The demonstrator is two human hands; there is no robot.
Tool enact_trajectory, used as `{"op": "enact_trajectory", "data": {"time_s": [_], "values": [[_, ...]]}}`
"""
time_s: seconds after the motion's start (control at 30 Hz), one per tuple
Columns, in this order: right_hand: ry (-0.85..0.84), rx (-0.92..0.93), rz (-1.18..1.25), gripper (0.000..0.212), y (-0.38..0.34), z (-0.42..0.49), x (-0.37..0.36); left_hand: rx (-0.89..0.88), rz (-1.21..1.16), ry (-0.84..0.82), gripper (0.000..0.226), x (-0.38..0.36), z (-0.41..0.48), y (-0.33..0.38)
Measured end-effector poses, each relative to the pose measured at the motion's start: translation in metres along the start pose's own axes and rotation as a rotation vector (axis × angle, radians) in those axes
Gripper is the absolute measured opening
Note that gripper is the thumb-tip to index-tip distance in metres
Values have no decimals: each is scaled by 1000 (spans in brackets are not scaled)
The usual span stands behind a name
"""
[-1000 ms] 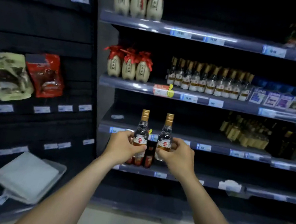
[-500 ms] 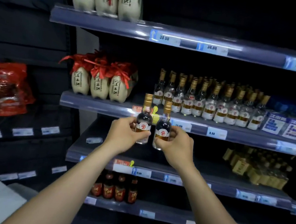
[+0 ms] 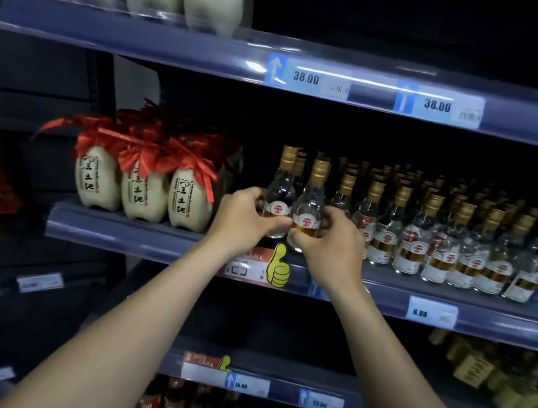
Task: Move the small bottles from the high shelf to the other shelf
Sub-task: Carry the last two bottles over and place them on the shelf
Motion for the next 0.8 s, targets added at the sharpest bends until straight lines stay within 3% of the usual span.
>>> {"op": "enact_trajectory", "data": {"time_s": [0.23,0.43,0.63,0.8], "values": [[13,2,-90,37,18,1,-10,16,4,-117,40,-25,-6,-20],[72,-56,-104,58,24,4,-7,12,14,-173,43,-26,-6,-23],[144,59,-115,53,24,-1,-5,6,-2,-4,72,-13,-5,-19],[166,26,-90,54,27,3,-5,-2,45,23,77,-16,2,-18]]}}
Point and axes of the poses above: each hand's wrist, its own z-axis towards the middle knuckle, its own x-axis out of the back of the hand, y = z × x, the point moved 9 cm from there along z, towards the middle knuckle, and after that the axes turned 13 degrees about -x, right-handed, at the moved point
